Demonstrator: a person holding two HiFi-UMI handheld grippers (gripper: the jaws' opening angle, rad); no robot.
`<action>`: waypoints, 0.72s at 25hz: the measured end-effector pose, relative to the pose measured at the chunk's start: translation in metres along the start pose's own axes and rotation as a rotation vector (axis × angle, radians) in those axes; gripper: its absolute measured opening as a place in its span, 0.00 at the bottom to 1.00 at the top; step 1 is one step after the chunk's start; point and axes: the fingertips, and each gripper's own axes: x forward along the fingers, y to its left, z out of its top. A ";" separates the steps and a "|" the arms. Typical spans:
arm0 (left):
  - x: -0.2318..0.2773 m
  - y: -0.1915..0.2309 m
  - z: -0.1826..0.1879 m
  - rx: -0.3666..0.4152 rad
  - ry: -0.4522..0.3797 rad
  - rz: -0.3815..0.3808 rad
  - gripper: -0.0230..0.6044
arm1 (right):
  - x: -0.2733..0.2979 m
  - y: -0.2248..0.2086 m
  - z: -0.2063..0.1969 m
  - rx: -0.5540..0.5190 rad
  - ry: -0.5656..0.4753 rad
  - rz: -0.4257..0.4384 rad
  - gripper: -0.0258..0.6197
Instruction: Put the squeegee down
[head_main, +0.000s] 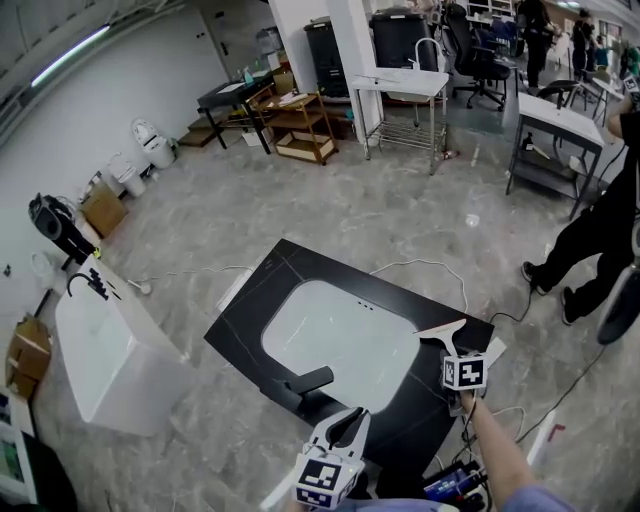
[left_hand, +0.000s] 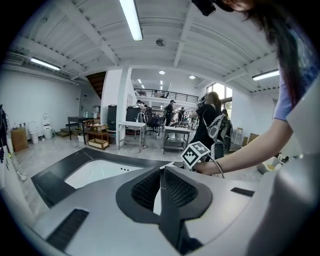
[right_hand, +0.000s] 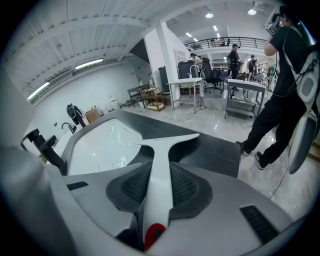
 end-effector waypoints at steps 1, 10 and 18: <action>-0.001 0.002 -0.001 -0.005 0.000 0.014 0.10 | 0.003 0.001 -0.006 -0.010 0.021 -0.005 0.20; -0.010 0.013 0.000 -0.013 -0.016 0.081 0.10 | 0.004 0.019 -0.020 -0.126 0.046 0.013 0.47; -0.021 0.017 -0.002 -0.016 -0.020 0.120 0.10 | -0.039 0.021 -0.013 -0.124 -0.022 0.094 0.47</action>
